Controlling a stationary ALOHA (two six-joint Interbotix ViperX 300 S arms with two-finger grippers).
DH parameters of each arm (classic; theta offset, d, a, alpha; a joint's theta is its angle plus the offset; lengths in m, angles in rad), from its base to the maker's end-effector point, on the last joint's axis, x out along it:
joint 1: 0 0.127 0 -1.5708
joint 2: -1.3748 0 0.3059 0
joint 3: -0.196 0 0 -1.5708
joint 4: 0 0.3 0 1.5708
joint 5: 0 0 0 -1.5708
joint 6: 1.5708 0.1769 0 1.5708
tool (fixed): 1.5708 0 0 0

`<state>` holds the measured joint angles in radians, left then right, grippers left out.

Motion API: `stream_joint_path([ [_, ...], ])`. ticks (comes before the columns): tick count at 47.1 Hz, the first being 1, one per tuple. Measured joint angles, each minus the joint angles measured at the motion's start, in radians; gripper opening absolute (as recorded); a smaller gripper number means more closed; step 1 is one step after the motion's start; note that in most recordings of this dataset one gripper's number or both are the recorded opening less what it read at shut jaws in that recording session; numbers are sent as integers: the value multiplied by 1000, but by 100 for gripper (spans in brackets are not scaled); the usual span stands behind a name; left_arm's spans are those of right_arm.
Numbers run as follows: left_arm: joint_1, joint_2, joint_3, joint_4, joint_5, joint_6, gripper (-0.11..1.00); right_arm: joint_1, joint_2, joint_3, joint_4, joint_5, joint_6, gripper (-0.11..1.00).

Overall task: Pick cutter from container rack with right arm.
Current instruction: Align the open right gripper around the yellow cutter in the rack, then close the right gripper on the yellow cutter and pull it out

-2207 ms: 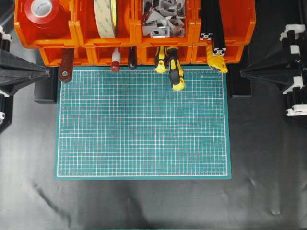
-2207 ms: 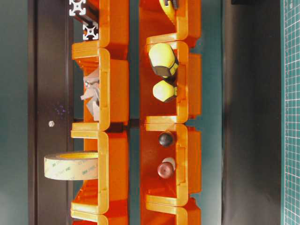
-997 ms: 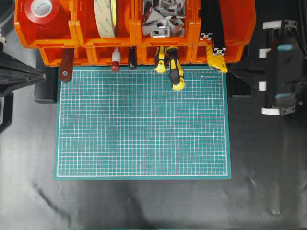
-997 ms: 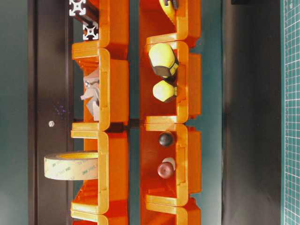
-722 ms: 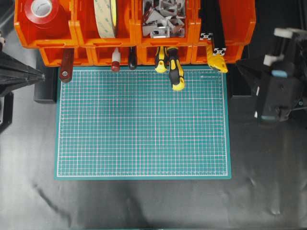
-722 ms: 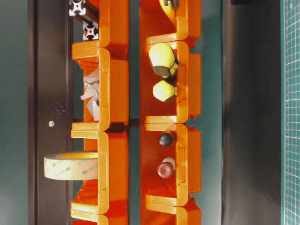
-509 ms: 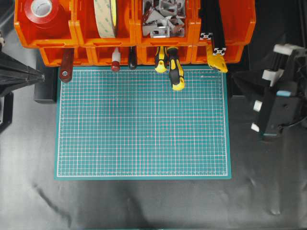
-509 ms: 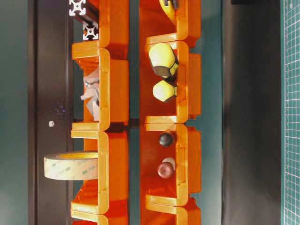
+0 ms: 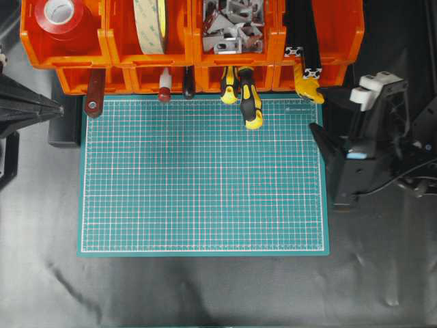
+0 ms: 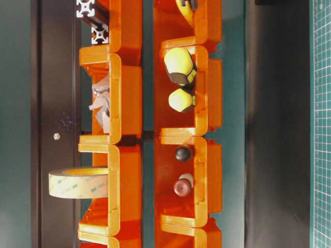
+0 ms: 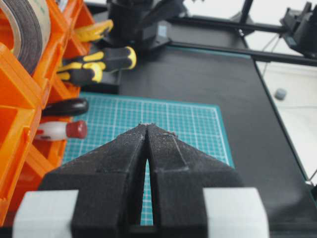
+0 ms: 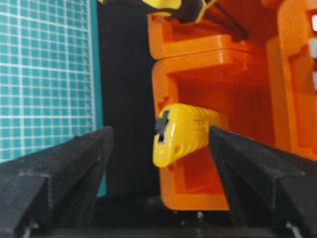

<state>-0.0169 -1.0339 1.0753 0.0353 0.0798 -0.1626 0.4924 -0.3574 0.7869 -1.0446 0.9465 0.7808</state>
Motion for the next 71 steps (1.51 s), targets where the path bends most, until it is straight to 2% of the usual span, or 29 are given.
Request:
stream_joint_path([
  [17,0,0,0,-2,0,-6,0,-95,87,2,-37,-2,6,75],
  [23,-3,-2,0,-2,-2,-6,0,-109,87,2,-38,0,9,73],
  [33,-15,-2,0,0,0,-11,0,-109,87,11,-38,-2,51,68],
  [39,-21,-2,0,0,-2,-12,0,-109,87,12,-38,-3,84,55],
  [43,-21,-3,0,0,-3,-12,0,-109,89,14,-38,-14,107,38],
  [46,-21,-5,0,0,-3,-11,0,-107,87,17,-38,-25,117,29],
  [58,-23,-8,0,-2,-3,-12,0,-101,87,15,-40,-37,118,29],
  [71,-25,-9,0,0,-3,-12,0,-11,87,-41,-40,69,107,28],
])
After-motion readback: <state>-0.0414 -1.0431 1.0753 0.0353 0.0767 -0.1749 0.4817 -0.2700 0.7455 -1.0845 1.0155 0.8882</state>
